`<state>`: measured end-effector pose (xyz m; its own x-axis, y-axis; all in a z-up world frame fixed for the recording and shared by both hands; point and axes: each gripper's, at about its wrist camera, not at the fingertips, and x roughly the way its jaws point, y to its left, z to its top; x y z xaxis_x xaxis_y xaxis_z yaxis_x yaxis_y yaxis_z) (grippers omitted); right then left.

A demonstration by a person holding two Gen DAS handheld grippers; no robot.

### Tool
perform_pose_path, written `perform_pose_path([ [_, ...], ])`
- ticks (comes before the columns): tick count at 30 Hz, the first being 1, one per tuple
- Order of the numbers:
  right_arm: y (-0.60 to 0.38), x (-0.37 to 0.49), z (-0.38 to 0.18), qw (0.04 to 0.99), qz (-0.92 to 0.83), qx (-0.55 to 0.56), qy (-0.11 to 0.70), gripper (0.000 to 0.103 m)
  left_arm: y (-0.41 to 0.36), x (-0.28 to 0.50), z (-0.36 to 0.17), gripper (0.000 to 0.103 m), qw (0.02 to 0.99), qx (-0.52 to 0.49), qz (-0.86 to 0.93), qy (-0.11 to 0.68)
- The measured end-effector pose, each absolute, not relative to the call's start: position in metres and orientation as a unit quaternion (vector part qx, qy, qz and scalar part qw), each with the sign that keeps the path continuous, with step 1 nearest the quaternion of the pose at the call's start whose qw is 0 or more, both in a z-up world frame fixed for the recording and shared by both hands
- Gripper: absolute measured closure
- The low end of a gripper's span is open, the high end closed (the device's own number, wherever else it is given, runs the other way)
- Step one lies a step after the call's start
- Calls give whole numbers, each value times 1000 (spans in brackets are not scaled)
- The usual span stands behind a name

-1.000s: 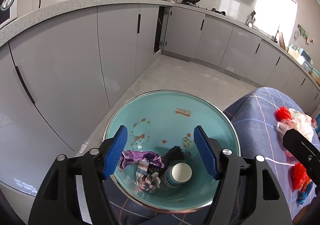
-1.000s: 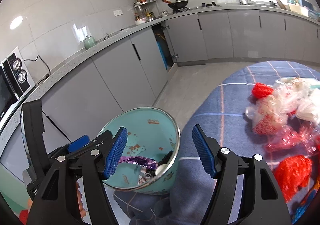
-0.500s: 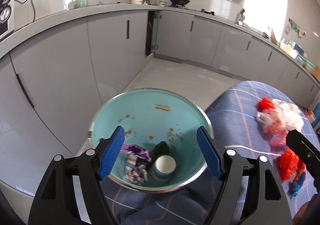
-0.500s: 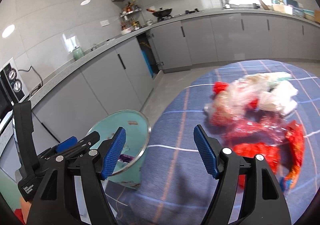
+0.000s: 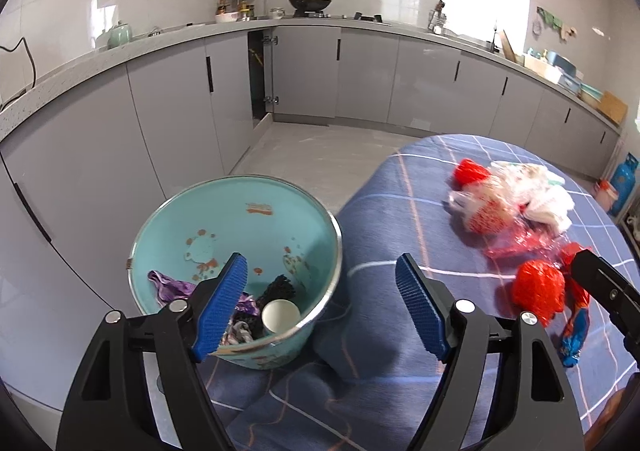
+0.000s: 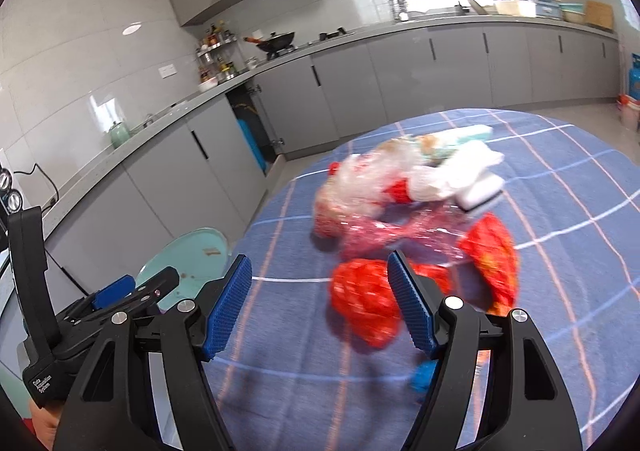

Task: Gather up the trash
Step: 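Move both tools back over the remaining plastic bags on the table, then grasp the red plastic bag with the left tool while the right tool grasps the orange wrapper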

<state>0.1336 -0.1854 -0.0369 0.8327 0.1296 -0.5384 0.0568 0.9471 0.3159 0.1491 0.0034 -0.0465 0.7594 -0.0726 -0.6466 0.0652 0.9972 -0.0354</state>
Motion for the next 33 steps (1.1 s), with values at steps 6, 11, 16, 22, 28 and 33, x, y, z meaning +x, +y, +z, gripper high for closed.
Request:
perform_pose_path([
  [6,-216,113,-46,944,-26,162,287,33,-25,138,-55,19,937,18,-57,345],
  [11,-247,100,-59,935,-68,175,301,34,-45,132,-63,19,932,31,-85,352],
  [16,-268,92,-70,924,-99,189,318,40,-60,130,-69,19,925,37,-113,362],
  [22,-274,97,-72,918,-99,189,333,53,-77,129,-69,20,921,46,-134,363],
  [28,-269,113,-77,911,-97,176,360,53,-93,133,-64,20,916,46,-162,364],
  [33,-266,124,-83,903,-85,166,387,66,-107,132,-59,20,916,56,-182,354],
])
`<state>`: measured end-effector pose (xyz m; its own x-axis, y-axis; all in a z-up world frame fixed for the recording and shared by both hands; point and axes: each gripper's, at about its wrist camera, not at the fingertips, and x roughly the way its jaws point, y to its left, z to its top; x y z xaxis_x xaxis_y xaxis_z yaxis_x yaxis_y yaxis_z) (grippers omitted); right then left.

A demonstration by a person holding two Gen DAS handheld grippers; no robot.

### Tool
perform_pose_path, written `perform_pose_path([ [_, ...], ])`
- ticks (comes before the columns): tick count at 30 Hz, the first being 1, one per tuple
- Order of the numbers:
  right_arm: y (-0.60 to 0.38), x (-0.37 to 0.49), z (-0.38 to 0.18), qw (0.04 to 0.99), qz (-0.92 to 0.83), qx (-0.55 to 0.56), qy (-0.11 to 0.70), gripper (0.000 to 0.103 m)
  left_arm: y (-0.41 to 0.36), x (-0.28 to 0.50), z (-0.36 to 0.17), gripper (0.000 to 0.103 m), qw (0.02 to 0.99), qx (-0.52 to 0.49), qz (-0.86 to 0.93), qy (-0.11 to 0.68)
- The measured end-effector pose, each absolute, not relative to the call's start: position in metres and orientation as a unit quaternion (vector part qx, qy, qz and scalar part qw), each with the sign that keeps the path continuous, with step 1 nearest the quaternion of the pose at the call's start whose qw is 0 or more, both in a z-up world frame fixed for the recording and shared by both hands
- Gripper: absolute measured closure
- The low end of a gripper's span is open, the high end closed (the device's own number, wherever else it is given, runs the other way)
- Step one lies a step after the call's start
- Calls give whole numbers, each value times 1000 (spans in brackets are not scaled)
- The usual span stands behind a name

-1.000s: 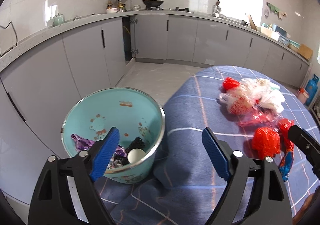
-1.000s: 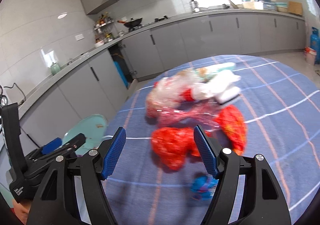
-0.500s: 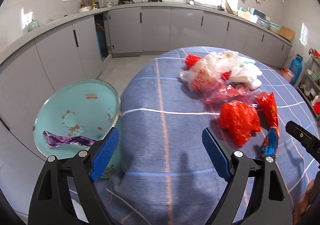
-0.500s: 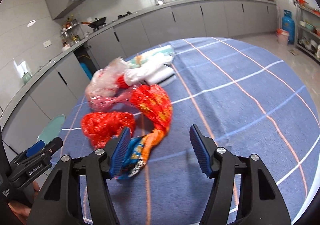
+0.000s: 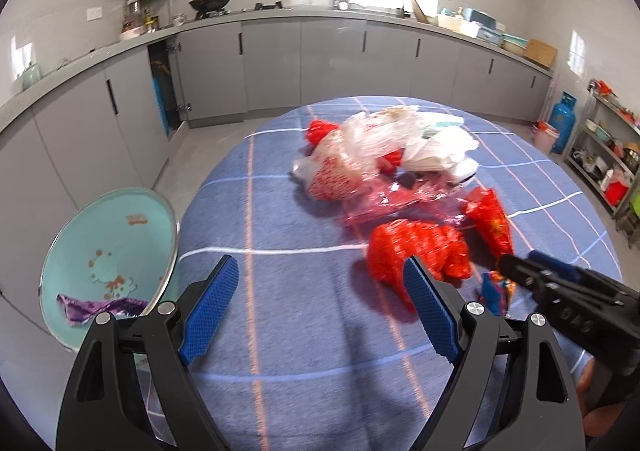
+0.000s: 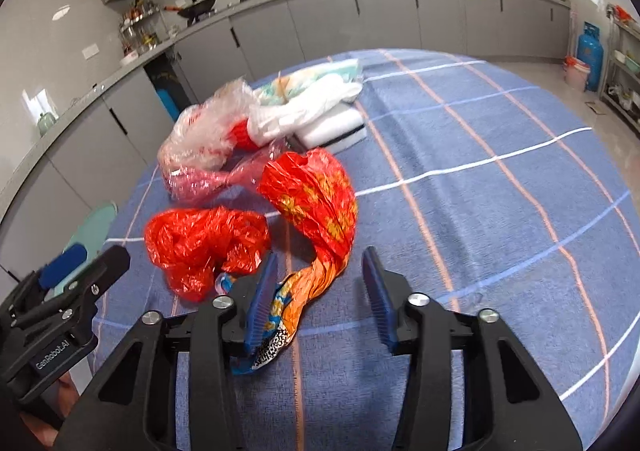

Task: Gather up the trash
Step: 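Grasp the red plastic bag with the left tool while the right tool grasps the orange wrapper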

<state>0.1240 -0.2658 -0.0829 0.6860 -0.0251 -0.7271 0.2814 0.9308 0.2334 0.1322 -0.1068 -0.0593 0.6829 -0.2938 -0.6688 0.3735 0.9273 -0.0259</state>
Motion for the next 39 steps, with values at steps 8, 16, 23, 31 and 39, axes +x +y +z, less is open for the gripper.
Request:
perform_pose_path([
  [8,-264,122,-85,904,-65,166,389,87,-125,135,-56,20,914,64,-197,350],
  [16,-276,114,-79,908,-92,177,369,101,-143,143,-63,25,907,67,-210,360],
  [23,-285,112,-84,901,-75,215,369,91,-154,148,-78,41,897,65,-222,378],
  [31,-281,125,-79,903,-78,196,375,64,-158,147,-86,65,887,56,-248,385],
  [39,-275,136,-92,888,-57,201,410,84,-153,142,-86,76,884,49,-261,385],
])
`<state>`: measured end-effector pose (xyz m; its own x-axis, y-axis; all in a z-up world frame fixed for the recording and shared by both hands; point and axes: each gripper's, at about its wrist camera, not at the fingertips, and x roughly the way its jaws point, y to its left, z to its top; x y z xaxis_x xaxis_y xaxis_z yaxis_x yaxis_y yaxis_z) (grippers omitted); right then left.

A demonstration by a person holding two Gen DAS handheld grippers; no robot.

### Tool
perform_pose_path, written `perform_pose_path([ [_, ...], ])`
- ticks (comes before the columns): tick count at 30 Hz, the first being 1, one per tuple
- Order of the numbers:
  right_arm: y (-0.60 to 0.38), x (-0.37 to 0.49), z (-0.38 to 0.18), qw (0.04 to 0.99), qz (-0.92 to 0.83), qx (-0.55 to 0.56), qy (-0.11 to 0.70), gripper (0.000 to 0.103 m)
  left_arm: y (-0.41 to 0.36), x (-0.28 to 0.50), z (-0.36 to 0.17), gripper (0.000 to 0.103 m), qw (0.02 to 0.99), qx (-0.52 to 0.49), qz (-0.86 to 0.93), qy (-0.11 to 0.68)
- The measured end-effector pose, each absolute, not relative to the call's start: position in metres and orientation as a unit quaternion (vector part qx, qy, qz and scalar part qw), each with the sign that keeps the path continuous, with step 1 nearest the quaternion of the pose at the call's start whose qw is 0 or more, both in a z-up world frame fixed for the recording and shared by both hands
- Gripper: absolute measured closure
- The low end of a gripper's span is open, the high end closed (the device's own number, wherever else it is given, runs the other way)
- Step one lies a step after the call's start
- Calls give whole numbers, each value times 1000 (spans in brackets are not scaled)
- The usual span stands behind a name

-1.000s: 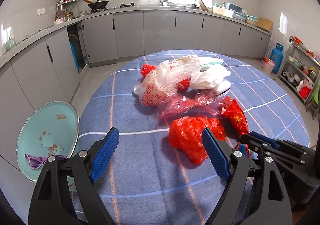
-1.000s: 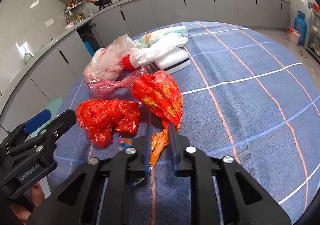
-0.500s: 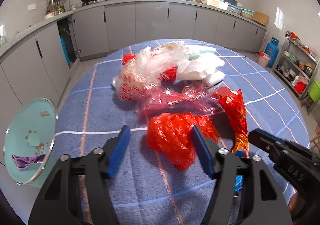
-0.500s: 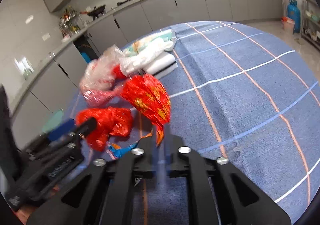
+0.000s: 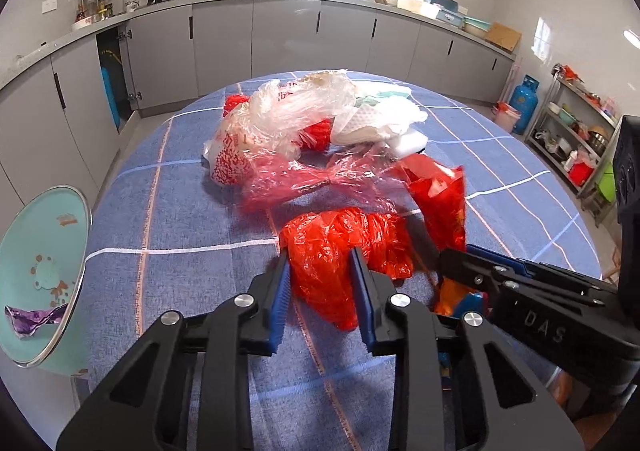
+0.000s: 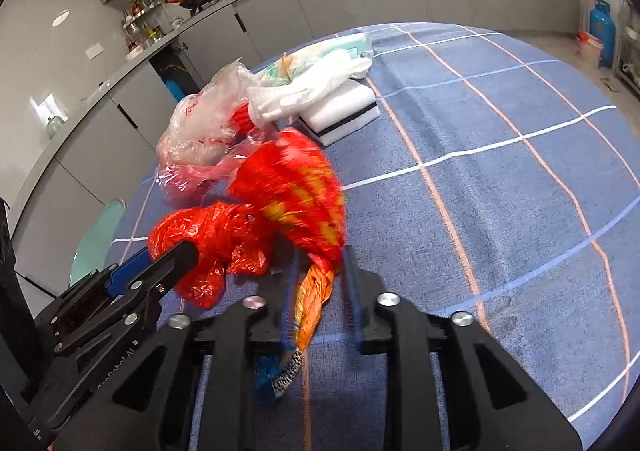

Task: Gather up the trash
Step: 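Grasp the red plastic bag with the left tool while the right tool grasps the orange wrapper, then carry the red bag and orange wrapper over the teal bin and release both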

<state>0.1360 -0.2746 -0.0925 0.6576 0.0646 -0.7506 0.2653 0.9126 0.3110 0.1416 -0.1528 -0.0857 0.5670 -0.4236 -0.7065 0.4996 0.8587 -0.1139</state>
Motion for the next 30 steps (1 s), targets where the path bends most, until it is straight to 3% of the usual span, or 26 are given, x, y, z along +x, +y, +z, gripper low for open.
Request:
perform_pose_path([
  [4,-273,132,-91,891,-56,197,406,87,-152,139,-83,81,883,48,-267,382],
  [15,-273,103,-67,913,-73,209,343,87,-135,124,-67,83,892,43,-263,364],
  [30,-273,90,-56,919,-86,216,319,87,-108,109,-41,84,903,18,-269,334],
])
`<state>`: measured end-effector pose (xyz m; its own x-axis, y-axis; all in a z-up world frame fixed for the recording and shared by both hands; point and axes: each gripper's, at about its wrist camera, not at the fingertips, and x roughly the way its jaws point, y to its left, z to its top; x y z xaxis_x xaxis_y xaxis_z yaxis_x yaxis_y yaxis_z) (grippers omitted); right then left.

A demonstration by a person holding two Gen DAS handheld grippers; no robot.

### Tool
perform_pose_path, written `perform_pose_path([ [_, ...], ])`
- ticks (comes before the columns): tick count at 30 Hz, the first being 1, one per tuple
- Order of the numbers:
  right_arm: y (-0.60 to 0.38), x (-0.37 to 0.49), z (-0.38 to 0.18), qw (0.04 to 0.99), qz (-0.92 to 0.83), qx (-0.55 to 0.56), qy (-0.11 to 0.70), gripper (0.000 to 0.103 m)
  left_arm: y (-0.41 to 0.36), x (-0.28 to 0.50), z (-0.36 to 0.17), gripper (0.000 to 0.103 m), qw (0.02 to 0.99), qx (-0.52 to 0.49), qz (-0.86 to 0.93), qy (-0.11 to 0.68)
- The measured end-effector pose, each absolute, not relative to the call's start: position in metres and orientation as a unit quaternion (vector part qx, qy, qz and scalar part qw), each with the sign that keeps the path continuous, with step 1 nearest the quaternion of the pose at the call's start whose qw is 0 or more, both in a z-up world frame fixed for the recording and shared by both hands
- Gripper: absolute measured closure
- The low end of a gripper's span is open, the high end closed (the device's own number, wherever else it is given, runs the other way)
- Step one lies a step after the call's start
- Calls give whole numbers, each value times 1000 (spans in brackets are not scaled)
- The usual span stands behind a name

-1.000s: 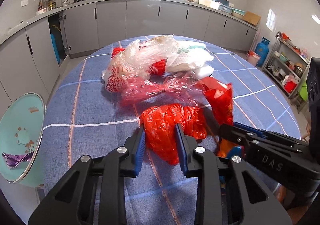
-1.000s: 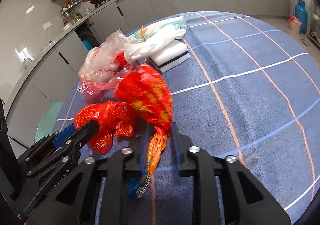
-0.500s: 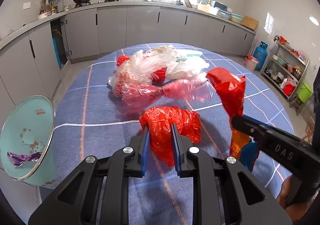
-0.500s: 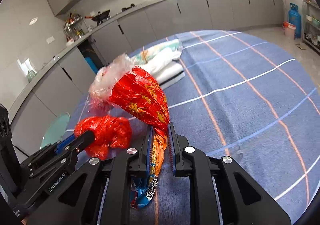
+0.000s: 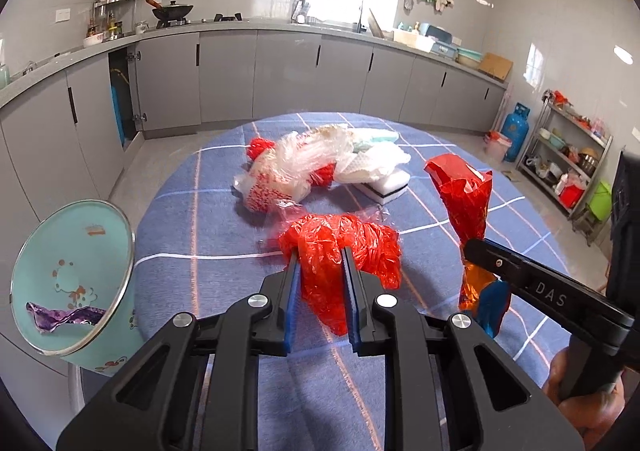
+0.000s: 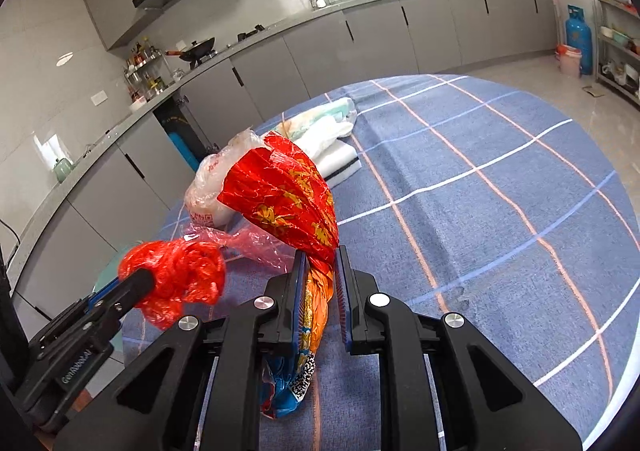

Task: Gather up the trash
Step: 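Carry the red bag and orange wrapper over the teal bin and release both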

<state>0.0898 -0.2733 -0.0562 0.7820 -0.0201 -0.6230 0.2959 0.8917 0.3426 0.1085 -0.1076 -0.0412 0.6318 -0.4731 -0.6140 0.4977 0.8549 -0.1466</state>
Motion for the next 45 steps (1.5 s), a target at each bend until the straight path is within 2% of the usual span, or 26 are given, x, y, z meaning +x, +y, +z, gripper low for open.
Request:
perform_pose_path([
  [20,-243,98,-42,930,-56,189,311,87,-50,116,-19,84,923,-34,-228,307],
  [45,-112,176,-13,936,75,119,322,87,66,151,-16,84,948,-72,-80,300],
])
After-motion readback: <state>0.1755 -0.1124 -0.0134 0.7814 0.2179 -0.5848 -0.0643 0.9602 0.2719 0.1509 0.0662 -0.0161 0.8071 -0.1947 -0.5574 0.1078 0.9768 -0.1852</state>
